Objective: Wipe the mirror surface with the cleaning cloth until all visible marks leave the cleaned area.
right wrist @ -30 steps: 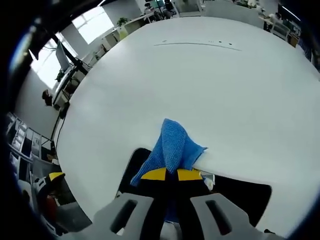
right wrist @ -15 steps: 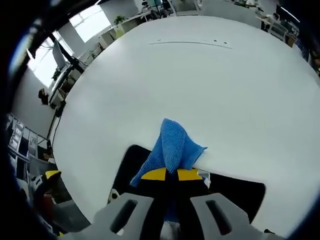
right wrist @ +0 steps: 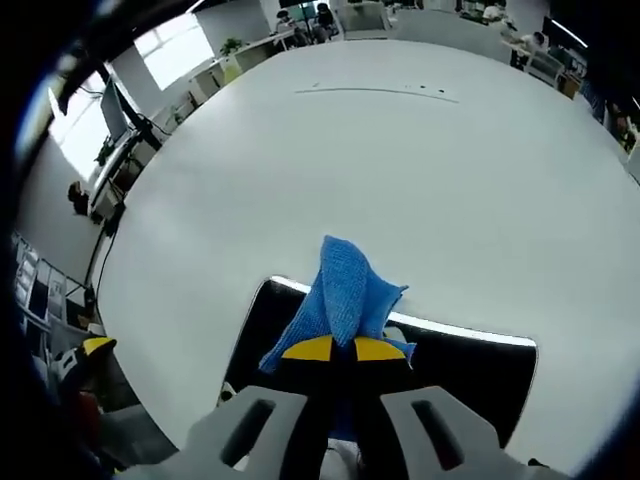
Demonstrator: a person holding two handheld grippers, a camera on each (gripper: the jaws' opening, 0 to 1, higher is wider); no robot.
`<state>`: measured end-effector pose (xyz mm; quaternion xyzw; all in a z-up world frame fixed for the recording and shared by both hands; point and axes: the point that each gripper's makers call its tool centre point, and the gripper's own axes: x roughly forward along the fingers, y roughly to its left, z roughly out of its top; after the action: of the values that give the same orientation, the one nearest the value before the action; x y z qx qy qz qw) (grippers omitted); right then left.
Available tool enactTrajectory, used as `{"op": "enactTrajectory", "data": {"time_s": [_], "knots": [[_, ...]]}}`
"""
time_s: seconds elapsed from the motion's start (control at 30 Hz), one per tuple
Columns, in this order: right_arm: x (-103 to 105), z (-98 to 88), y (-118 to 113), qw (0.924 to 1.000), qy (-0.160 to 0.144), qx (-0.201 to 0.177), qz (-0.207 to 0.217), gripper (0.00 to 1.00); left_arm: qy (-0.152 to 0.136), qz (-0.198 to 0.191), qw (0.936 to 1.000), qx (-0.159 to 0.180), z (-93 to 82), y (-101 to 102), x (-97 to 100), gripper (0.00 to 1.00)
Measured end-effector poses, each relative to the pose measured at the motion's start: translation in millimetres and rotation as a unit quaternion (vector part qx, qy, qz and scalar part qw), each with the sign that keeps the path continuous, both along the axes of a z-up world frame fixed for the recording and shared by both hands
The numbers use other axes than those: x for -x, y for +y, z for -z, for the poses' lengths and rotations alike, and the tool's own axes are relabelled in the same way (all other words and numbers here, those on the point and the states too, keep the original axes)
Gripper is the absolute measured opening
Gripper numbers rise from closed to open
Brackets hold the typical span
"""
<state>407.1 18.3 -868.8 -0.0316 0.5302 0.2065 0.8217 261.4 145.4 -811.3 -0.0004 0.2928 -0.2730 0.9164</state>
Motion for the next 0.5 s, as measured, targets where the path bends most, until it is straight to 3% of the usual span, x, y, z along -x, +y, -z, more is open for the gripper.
{"op": "enactTrajectory", "data": {"time_s": [0.37, 0.5], "knots": [[19, 1.7, -1, 0.9995, 0.013, -0.016, 0.024, 0.0, -0.001, 0.009, 0.9999, -0.005, 0.3, -2, 1.2, 0.99], [30, 0.3, -2, 0.9992, 0.004, -0.022, 0.032, 0.0, -0.002, 0.009, 0.9999, -0.008, 1.9, -2, 0.2, 0.99]]}}
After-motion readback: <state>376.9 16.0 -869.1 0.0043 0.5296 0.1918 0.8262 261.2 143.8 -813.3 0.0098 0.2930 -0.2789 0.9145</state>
